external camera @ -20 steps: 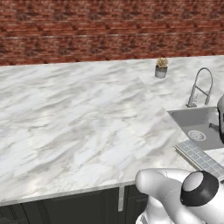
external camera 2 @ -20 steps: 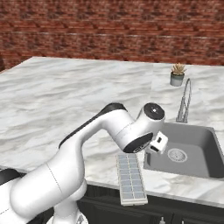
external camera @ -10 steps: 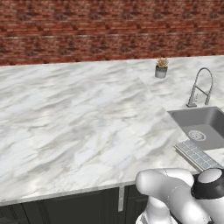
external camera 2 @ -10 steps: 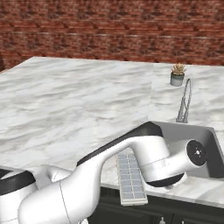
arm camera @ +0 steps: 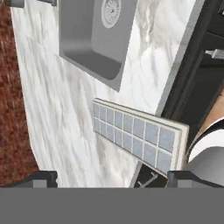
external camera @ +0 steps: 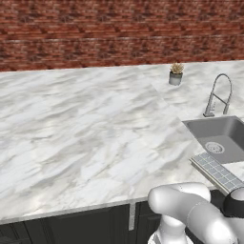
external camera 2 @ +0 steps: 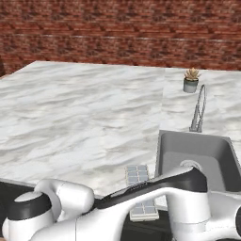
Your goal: The ice cube tray has been filled with water. Take the tray and place it in the freezer to make ice. Close the freezer door after placing the tray.
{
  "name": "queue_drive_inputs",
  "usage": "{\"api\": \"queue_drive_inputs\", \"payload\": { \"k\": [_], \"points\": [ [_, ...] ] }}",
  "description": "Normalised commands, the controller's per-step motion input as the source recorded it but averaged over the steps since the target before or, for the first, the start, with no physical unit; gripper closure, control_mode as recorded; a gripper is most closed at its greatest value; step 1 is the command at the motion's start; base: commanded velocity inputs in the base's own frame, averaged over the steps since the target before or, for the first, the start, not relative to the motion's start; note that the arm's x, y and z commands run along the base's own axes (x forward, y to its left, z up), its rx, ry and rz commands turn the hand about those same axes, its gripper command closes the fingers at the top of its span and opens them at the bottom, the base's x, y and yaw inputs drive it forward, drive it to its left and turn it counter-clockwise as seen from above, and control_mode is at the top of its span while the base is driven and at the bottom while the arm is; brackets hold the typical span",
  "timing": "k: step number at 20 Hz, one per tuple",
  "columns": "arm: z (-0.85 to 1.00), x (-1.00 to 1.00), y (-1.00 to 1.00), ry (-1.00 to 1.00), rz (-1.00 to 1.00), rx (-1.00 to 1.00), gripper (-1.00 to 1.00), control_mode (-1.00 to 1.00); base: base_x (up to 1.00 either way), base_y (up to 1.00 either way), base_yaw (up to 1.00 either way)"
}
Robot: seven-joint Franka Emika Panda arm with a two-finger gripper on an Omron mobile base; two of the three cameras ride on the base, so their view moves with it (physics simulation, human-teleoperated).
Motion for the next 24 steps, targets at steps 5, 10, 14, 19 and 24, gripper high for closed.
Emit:
{"api": "queue_drive_inputs", "payload": {
  "k": [5,10,14,19,24],
  "points": [
    [-0.27,-0.36,0.01,0.0,-0.2,0.18,-1.0,-1.0,0.0,0.0,0.0],
    [-0.42,-0.1,0.2,0.0,-0.12,0.1,-1.0,-1.0,0.0,0.0,0.0],
    [-0.47,0.0,0.45,0.0,-0.03,0.0,-1.0,-1.0,0.0,0.0,0.0],
    [-0.38,0.01,0.48,0.0,0.0,0.0,-1.0,-1.0,0.0,0.0,0.0],
    [-0.28,0.0,0.3,0.03,0.0,0.0,-1.0,-1.0,0.0,0.0,0.0]
  ]
}}
